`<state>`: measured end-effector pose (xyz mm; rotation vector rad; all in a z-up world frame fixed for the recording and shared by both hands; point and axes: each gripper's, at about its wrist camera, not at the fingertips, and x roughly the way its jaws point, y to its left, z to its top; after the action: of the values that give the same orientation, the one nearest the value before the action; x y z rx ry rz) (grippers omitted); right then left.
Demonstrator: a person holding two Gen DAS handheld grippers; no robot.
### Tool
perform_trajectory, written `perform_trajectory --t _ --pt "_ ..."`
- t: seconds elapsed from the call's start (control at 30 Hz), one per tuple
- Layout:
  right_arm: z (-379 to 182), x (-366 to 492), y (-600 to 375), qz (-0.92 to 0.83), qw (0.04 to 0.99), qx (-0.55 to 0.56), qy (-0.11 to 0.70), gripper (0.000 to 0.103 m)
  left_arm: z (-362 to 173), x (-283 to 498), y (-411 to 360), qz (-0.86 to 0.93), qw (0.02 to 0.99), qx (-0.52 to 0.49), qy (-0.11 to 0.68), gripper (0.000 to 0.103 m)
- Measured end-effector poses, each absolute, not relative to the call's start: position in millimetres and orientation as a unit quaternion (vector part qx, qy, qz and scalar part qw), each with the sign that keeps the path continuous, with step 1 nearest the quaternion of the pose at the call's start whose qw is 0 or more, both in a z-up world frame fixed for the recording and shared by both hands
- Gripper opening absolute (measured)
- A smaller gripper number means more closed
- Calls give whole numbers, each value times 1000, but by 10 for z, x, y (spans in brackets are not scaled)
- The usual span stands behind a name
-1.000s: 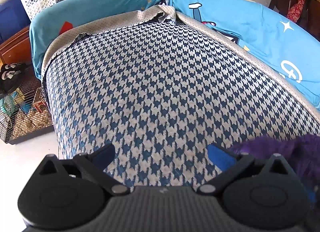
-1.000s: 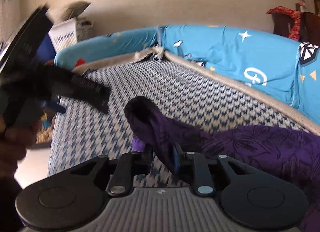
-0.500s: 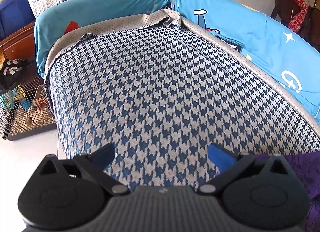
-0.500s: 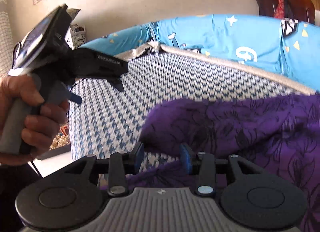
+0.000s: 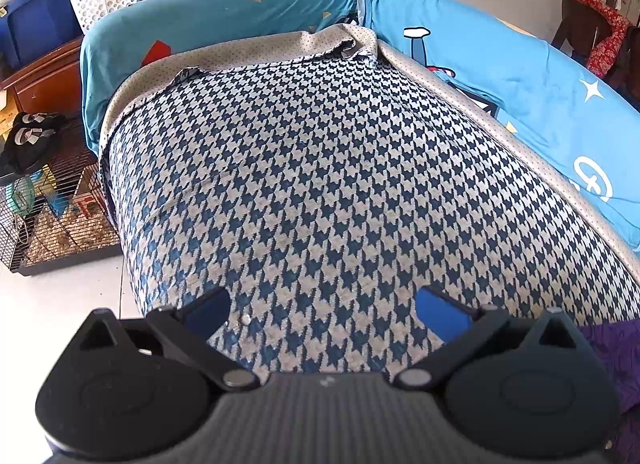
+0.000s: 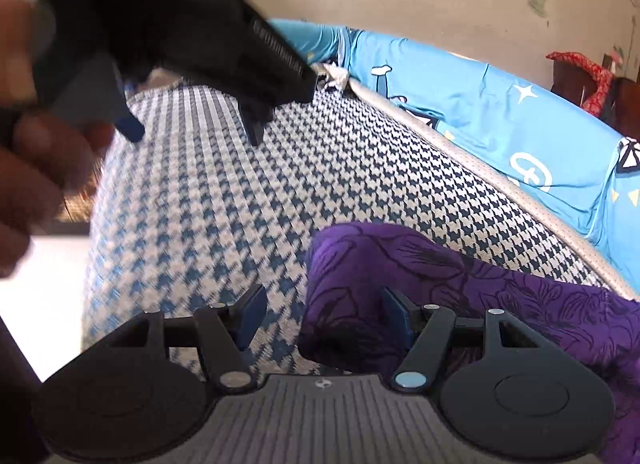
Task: Fold clothes
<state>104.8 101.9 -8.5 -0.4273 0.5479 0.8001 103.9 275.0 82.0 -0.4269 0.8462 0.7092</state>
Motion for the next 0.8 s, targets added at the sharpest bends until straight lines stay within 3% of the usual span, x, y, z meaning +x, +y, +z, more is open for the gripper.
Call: perform_trajectory --t 0.1,0.17,0.27,0.57,0.8 --pt "-146 1093 994 366 870 -191 269 47 813 1045 2740 333 830 -200 400 103" --pt "-187 1124 977 356 875 -183 274 26 813 1051 2722 332 831 -198 401 103" --pt "-86 1207 800 343 890 -115 277 15 812 1060 2695 331 832 -194 401 103" --pt "328 1365 -396 138 939 190 251 18 800 1097 2583 324 836 -180 404 103" --pt "307 1251 -881 30 952 164 257 33 798 1139 2428 307 843 -165 409 103"
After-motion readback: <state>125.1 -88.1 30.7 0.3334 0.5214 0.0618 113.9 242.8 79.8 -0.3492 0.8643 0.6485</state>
